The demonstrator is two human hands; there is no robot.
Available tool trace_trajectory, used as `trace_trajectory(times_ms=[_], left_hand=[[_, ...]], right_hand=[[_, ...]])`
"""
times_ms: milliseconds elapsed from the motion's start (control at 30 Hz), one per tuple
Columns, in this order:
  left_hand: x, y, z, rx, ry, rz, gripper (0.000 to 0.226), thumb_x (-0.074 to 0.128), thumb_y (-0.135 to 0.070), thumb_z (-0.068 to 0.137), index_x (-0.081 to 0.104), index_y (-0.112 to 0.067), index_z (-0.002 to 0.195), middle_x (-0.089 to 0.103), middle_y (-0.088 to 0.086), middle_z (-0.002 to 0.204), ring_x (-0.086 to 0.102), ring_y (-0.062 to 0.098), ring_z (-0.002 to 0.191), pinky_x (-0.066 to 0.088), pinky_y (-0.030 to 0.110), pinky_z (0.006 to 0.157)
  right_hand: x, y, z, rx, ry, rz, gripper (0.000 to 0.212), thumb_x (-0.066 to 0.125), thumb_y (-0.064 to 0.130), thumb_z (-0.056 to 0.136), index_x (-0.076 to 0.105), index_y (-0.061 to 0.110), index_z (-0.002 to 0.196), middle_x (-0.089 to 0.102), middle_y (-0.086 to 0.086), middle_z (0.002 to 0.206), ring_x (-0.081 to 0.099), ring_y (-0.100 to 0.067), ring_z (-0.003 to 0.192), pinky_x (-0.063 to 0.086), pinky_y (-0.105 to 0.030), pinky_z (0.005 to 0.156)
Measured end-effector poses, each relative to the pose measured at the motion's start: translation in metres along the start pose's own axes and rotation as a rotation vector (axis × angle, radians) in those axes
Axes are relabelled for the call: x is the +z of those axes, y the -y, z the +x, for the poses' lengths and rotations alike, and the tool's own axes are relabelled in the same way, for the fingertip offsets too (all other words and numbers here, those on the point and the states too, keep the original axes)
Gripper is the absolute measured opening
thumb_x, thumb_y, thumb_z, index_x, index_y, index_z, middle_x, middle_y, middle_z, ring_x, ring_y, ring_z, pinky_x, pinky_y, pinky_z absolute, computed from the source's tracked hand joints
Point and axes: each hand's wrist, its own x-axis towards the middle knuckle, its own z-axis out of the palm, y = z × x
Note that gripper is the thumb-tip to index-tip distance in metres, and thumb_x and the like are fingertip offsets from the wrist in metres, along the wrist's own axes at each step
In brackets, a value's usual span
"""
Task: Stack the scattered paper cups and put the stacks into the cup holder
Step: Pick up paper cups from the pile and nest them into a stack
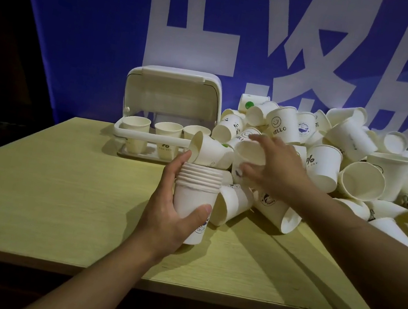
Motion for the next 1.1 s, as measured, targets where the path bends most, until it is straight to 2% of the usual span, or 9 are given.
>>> trace_trajectory(times_ms=[100, 200, 367, 467, 567, 700, 800, 933, 1100], left_hand=[[0.0, 0.0, -0.001, 0.001, 0.025, 0.084, 0.093, 0.073, -0.048, 0.067, 0.022, -0.069, 0.141, 0.042, -0.024, 0.148, 0.058, 0.016, 0.123, 0.057, 0.046, 0.094], [0.001, -0.002, -0.001, 0.007, 0.058, 0.134, 0.095, 0.073, -0.048, 0.069, 0.016, -0.071, 0.142, 0.038, -0.024, 0.149, 0.054, 0.013, 0.126, 0.056, 0.048, 0.096], [0.003, -0.006, -0.005, 0.048, 0.08, 0.218, 0.102, 0.075, -0.043, 0.073, 0.004, -0.076, 0.139, 0.036, -0.023, 0.148, 0.053, 0.006, 0.123, 0.057, 0.039, 0.093], [0.002, -0.01, -0.007, 0.068, 0.072, 0.251, 0.105, 0.074, -0.049, 0.07, -0.001, -0.077, 0.138, 0.035, -0.026, 0.146, 0.055, 0.007, 0.121, 0.058, 0.04, 0.09], [0.002, -0.008, -0.007, 0.077, 0.04, 0.25, 0.106, 0.072, -0.056, 0.068, -0.004, -0.077, 0.138, 0.035, -0.022, 0.149, 0.057, 0.013, 0.121, 0.059, 0.045, 0.087], [0.002, -0.006, -0.006, 0.1, 0.009, 0.256, 0.106, 0.074, -0.052, 0.069, 0.001, -0.073, 0.142, 0.038, -0.015, 0.15, 0.055, 0.013, 0.124, 0.057, 0.046, 0.089], [0.002, -0.003, -0.005, 0.102, -0.096, 0.292, 0.098, 0.076, -0.05, 0.071, 0.012, -0.067, 0.143, 0.042, -0.014, 0.145, 0.055, 0.011, 0.119, 0.058, 0.043, 0.086], [-0.003, 0.002, -0.003, 0.024, -0.311, 0.321, 0.092, 0.081, -0.039, 0.074, 0.02, -0.055, 0.139, 0.043, -0.013, 0.138, 0.056, 0.017, 0.11, 0.057, 0.039, 0.08], [-0.005, 0.004, 0.0, -0.107, -0.417, 0.319, 0.091, 0.08, -0.031, 0.077, 0.016, -0.054, 0.137, 0.043, -0.004, 0.142, 0.058, 0.024, 0.103, 0.057, 0.042, 0.076]], right_hand=[[-0.018, 0.005, -0.003, -0.061, -0.156, 0.224, 0.065, 0.069, 0.04, 0.087, 0.042, 0.033, 0.145, 0.045, -0.002, 0.145, 0.047, -0.022, 0.124, 0.044, -0.033, 0.094], [-0.036, 0.018, -0.006, -0.126, -0.233, 0.332, 0.054, 0.063, 0.036, 0.092, 0.045, 0.033, 0.144, 0.047, -0.002, 0.143, 0.044, -0.013, 0.119, 0.045, -0.031, 0.093], [-0.044, 0.043, -0.019, -0.255, -0.055, 0.391, 0.047, 0.054, 0.043, 0.092, 0.05, 0.039, 0.138, 0.053, -0.001, 0.13, 0.05, -0.01, 0.111, 0.048, -0.023, 0.089], [-0.035, 0.052, -0.028, -0.296, 0.052, 0.338, 0.053, 0.051, 0.048, 0.089, 0.046, 0.041, 0.141, 0.053, 0.002, 0.131, 0.052, -0.011, 0.112, 0.052, -0.035, 0.092], [-0.022, 0.054, -0.035, -0.334, 0.138, 0.267, 0.055, 0.043, 0.055, 0.087, 0.044, 0.043, 0.142, 0.052, 0.006, 0.131, 0.048, -0.006, 0.111, 0.048, -0.034, 0.091], [-0.012, 0.051, -0.043, -0.389, 0.222, 0.234, 0.062, 0.027, 0.067, 0.088, 0.041, 0.043, 0.145, 0.053, 0.01, 0.137, 0.049, -0.007, 0.122, 0.043, -0.036, 0.098], [-0.017, 0.042, -0.04, -0.383, 0.21, 0.261, 0.061, 0.034, 0.069, 0.089, 0.037, 0.047, 0.145, 0.053, 0.015, 0.137, 0.048, -0.003, 0.119, 0.042, -0.029, 0.094], [-0.021, 0.017, -0.03, -0.451, 0.271, -0.023, 0.059, 0.053, 0.058, 0.091, 0.037, 0.043, 0.146, 0.048, 0.012, 0.143, 0.042, -0.006, 0.126, 0.04, -0.032, 0.102], [-0.008, 0.0, -0.029, -0.529, 0.369, -0.359, 0.076, 0.063, 0.06, 0.084, 0.025, 0.048, 0.149, 0.041, 0.014, 0.151, 0.038, -0.012, 0.135, 0.035, -0.035, 0.105]])
